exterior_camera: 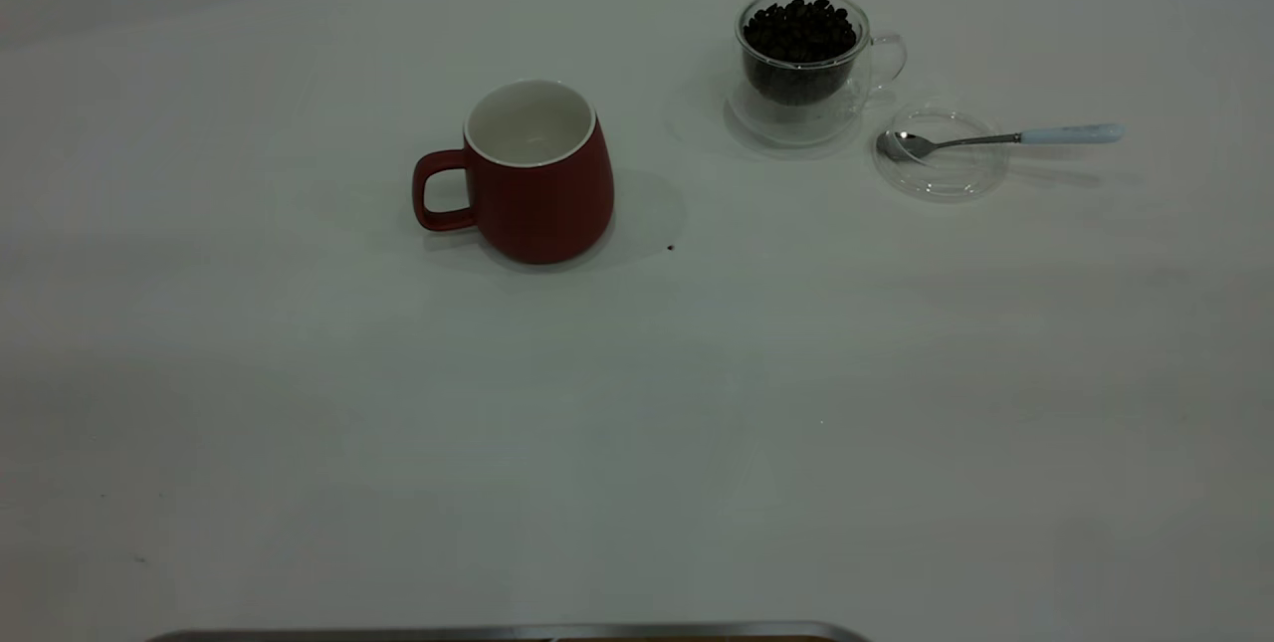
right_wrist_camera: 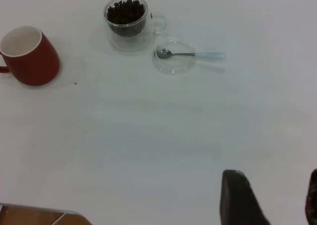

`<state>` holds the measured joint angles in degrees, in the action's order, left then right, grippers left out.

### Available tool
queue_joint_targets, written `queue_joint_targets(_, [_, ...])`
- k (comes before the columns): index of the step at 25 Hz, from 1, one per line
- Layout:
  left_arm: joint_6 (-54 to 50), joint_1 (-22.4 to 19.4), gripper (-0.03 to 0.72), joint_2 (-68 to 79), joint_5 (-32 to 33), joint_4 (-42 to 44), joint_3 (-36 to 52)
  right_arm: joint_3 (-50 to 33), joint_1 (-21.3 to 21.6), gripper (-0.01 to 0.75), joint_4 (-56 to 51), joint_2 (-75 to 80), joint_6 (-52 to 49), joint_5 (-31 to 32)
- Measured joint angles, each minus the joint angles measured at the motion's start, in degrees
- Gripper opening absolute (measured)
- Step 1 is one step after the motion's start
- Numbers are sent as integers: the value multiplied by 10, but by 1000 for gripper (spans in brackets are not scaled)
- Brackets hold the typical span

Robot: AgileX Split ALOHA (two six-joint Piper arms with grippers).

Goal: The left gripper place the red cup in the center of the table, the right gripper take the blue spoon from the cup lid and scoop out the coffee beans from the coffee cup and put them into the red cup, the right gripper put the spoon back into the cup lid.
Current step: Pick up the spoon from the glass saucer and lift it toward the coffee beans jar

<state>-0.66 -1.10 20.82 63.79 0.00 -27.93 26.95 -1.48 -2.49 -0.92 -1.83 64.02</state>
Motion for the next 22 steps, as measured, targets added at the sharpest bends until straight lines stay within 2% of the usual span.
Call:
queue_joint_targets(12, [3,-9,537,-206,7,-4,0,0,0,369,0,0,0,0])
queue_joint_targets(22, [7,-9,537,-219,12,-4,0,0,0,369,0,0,0,0])
